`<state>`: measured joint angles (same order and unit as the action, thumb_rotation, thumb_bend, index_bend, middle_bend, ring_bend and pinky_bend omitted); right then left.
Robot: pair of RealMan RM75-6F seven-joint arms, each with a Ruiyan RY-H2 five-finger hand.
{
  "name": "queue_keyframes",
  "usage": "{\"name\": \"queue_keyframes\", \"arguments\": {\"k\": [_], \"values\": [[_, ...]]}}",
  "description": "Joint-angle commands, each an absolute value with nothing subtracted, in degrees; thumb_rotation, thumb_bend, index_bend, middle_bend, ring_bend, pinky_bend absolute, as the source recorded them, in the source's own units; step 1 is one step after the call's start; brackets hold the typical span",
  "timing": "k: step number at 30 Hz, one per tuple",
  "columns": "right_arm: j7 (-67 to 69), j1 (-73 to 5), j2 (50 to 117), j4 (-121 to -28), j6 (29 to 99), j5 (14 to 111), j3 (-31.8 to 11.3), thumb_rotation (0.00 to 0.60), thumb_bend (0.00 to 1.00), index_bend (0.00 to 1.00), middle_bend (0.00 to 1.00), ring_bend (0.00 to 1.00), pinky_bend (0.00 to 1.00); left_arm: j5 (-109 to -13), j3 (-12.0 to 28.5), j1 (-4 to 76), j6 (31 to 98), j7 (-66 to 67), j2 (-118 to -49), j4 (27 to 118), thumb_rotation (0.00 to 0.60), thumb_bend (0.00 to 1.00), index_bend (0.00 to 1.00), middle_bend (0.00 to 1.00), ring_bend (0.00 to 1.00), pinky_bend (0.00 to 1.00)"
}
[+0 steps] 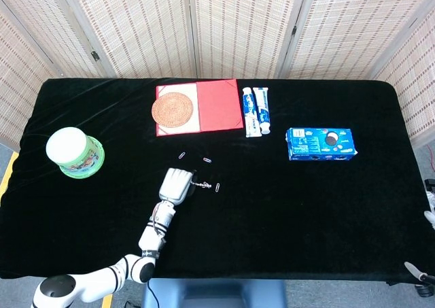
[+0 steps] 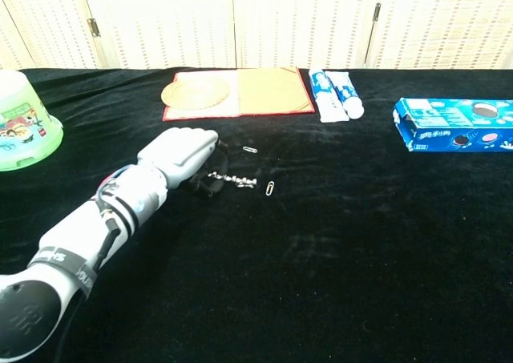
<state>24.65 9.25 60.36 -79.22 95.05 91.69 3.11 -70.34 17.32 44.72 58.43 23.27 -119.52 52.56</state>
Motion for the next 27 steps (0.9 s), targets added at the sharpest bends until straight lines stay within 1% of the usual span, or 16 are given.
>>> {"name": "queue_keyframes", "arguments": {"k": [1, 11, 20, 27], "values": [[24.87, 9.34, 60.34, -79.17, 95.12, 91.53, 2.99, 0.600, 0.10, 0.00, 0.00, 0.00, 0.00, -70.10, 17.65, 45.13, 58.48, 23.15, -119.58, 52.72, 0.600, 0.55, 0.94, 1.00, 1.00, 1.00], [25.13, 9.32, 60.23, -79.13, 94.93, 91.50, 2.82, 0.600, 0.10, 0.00, 0.00, 0.00, 0.00, -69.61, 16.46, 45.71, 58.36, 25.20, -120.32, 54.19, 0.600, 0.55, 0.94, 1.00, 1.00, 1.00], [25.45, 9.46, 60.06, -79.11, 95.15, 91.74, 2.82, 0.600, 0.10, 0.00, 0.00, 0.00, 0.00, -69.34, 16.66, 47.01, 59.05, 28.21, -121.27, 55.58, 0.600, 0.55, 0.94, 1.00, 1.00, 1.00], [26.28, 9.48, 59.82, -78.95, 94.73, 91.10, 2.62, 0.600, 0.10, 0.00, 0.00, 0.00, 0.00, -68.36, 16.98, 48.06, 57.92, 28.93, -122.30, 53.68, 0.600, 0.55, 0.94, 1.00, 1.00, 1.00]]}}
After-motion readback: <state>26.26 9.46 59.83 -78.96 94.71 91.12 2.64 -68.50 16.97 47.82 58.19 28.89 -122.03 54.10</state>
